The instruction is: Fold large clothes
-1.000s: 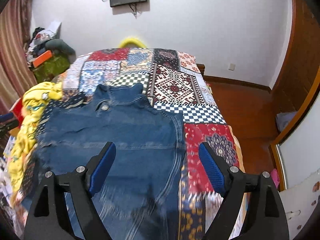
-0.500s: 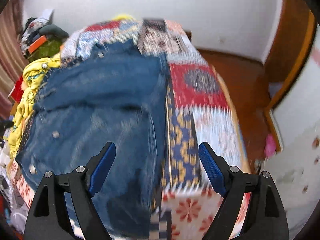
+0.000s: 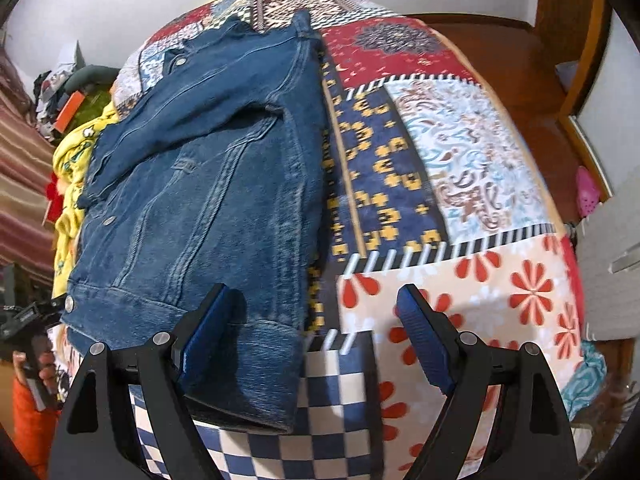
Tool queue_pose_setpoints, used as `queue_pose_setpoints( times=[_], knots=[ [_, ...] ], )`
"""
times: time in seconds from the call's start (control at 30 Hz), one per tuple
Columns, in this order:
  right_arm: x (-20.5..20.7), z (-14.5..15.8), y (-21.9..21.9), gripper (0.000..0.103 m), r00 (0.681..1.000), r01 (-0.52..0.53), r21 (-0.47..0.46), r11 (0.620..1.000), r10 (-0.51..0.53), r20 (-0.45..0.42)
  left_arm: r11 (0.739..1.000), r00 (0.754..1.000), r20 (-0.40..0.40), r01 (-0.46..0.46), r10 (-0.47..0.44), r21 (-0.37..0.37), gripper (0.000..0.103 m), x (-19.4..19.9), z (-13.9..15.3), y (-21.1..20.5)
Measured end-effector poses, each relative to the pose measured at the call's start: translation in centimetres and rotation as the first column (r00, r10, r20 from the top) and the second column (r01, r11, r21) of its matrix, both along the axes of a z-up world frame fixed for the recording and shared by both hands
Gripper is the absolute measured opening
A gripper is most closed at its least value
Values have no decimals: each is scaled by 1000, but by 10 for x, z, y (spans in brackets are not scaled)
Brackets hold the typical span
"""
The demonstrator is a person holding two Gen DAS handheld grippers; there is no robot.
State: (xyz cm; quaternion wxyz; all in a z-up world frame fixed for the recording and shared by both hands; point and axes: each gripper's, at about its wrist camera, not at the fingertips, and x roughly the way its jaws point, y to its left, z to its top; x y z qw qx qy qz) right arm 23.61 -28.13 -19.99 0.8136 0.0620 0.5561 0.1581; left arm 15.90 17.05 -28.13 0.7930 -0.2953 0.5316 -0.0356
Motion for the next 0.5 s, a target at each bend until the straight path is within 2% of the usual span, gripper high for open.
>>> queue_pose_setpoints(
  times=[0.1,0.13,0.2,0.27,0.37,0.43,0.5],
  knots=[
    [-5,1,8,68,999,-34,-5,999,34,17,1000,999,30,11,-12,17,65,-1,5,-7],
    [-5,2,11,64,999,-48,0,999,48,20,999,999,40,7,-8,33,54,-3,7,-8],
    [-6,2,16,46,997,-78,21,997,77,18,999,999,44,9,-12,54,38,0,12,-4],
    [-4,1,21,37,995,-100,33,994,99,13,999,998,59,0,-3,47,20,-1,16,-2],
    [0,0,26,19,994,-104,25,994,103,25,999,996,89,-9,4,53,13,-1,28,1],
    [1,4,30,16,993,-112,29,993,111,36,997,991,130,-9,-1,77,12,0,44,-1],
    [1,14,33,15,990,-118,28,993,115,84,994,982,190,-17,-4,110,12,0,66,-4]
  ],
)
